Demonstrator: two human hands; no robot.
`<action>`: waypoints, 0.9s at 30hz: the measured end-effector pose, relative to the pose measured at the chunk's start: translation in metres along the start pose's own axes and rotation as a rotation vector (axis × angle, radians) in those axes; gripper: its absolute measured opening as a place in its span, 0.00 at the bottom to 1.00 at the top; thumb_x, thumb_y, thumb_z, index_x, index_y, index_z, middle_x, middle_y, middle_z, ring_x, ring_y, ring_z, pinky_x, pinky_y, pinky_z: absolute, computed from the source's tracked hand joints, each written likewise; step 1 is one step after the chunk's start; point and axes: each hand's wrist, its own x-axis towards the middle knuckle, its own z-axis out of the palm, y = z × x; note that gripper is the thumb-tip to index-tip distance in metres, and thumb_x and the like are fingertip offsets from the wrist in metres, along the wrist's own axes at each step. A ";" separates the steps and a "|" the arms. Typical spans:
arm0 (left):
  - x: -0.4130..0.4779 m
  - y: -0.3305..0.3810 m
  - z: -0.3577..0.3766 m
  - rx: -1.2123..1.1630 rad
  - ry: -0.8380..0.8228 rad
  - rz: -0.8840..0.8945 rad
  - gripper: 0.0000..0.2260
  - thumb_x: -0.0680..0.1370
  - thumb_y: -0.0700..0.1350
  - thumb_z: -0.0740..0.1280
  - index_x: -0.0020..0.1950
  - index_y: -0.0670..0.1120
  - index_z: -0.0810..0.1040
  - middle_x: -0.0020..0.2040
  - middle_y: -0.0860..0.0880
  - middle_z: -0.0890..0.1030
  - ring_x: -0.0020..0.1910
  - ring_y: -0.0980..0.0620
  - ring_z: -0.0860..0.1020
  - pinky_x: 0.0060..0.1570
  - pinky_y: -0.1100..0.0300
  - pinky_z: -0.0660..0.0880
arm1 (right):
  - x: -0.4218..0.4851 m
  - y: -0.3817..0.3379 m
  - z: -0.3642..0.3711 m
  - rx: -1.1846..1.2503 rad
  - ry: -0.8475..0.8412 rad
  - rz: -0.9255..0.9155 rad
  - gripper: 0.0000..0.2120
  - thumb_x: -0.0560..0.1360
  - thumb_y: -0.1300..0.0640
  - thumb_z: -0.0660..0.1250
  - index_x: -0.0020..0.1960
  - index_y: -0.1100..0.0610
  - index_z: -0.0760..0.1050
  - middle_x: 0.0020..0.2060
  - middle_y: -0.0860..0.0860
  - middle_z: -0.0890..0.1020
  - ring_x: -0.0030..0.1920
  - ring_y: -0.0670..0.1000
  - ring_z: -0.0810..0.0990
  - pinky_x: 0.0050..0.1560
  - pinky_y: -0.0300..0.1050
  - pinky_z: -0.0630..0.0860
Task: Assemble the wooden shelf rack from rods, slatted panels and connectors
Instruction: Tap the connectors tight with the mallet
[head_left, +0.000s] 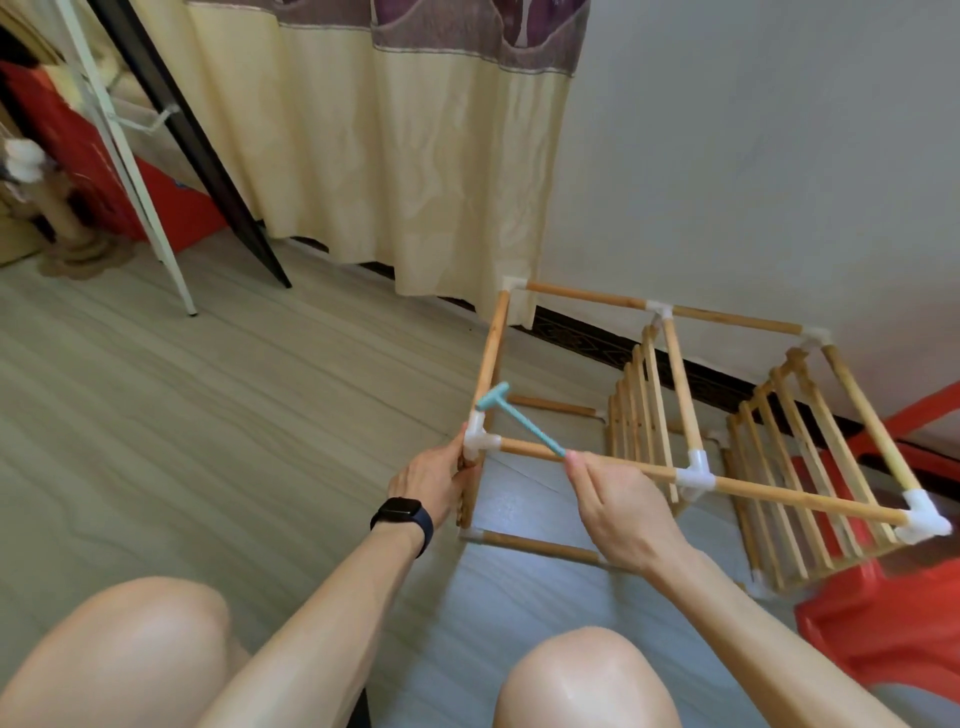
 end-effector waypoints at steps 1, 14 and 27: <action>0.002 -0.001 -0.004 0.013 -0.010 -0.004 0.16 0.82 0.59 0.61 0.69 0.61 0.69 0.50 0.49 0.80 0.50 0.43 0.79 0.45 0.51 0.77 | 0.005 -0.001 -0.006 0.046 0.086 -0.031 0.21 0.84 0.44 0.48 0.39 0.52 0.68 0.31 0.49 0.75 0.32 0.50 0.74 0.35 0.53 0.74; 0.004 -0.005 -0.009 0.040 -0.056 -0.007 0.22 0.81 0.61 0.62 0.75 0.67 0.63 0.56 0.43 0.81 0.56 0.39 0.78 0.49 0.51 0.76 | -0.019 0.013 0.021 -0.203 -0.038 -0.049 0.22 0.83 0.38 0.40 0.37 0.47 0.60 0.33 0.47 0.73 0.39 0.56 0.78 0.40 0.54 0.74; 0.000 -0.002 -0.012 0.018 -0.058 -0.027 0.21 0.81 0.62 0.61 0.74 0.67 0.64 0.55 0.45 0.81 0.55 0.40 0.79 0.49 0.50 0.77 | -0.012 0.001 0.020 -0.340 0.036 -0.012 0.21 0.84 0.41 0.40 0.41 0.49 0.63 0.35 0.47 0.75 0.38 0.56 0.78 0.37 0.50 0.68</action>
